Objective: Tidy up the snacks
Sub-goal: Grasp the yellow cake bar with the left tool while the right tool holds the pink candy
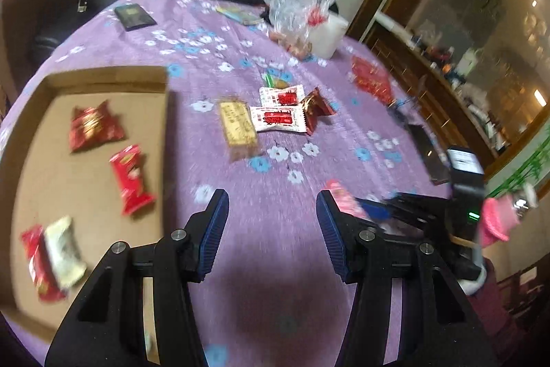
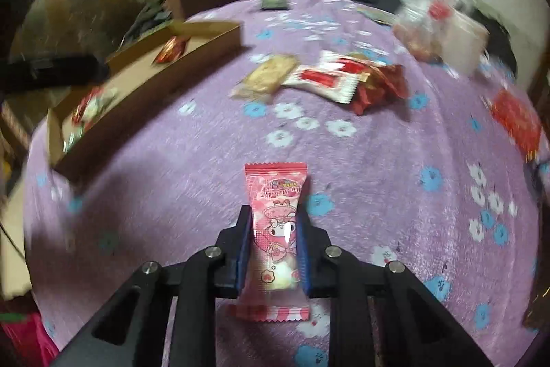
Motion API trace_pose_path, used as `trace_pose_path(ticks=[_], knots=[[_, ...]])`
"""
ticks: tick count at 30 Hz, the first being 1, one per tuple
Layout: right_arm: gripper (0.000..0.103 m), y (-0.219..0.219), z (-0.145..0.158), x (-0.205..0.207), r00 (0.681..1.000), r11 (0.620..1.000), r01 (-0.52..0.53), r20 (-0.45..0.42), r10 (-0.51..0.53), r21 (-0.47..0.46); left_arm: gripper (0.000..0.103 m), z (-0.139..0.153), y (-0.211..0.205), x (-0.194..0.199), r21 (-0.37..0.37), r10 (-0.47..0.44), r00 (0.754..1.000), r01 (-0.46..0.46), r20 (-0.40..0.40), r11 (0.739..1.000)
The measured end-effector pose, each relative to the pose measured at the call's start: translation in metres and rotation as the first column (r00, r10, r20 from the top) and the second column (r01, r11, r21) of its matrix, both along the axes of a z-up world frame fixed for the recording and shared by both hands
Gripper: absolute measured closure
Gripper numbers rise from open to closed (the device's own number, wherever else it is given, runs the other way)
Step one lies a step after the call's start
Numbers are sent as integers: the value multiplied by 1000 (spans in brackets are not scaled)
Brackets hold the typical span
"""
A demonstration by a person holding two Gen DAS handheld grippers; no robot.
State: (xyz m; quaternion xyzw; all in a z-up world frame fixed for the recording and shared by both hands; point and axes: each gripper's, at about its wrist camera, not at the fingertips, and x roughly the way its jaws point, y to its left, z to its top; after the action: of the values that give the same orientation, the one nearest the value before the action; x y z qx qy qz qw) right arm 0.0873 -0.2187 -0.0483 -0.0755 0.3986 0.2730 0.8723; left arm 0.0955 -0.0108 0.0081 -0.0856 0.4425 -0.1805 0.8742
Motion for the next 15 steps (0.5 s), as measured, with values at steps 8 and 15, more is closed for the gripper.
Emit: trace_pose_path(ticks=[8,15], knots=[[77,-21,1,13,996,992,80,-42,-77,98,51,-44,-44,96,241,60,997,-47,-47,969],[77,-22,0,12,996,992,79,-46,-74,102,62,-63,-54,122,330,50,999,-41,-19,943]])
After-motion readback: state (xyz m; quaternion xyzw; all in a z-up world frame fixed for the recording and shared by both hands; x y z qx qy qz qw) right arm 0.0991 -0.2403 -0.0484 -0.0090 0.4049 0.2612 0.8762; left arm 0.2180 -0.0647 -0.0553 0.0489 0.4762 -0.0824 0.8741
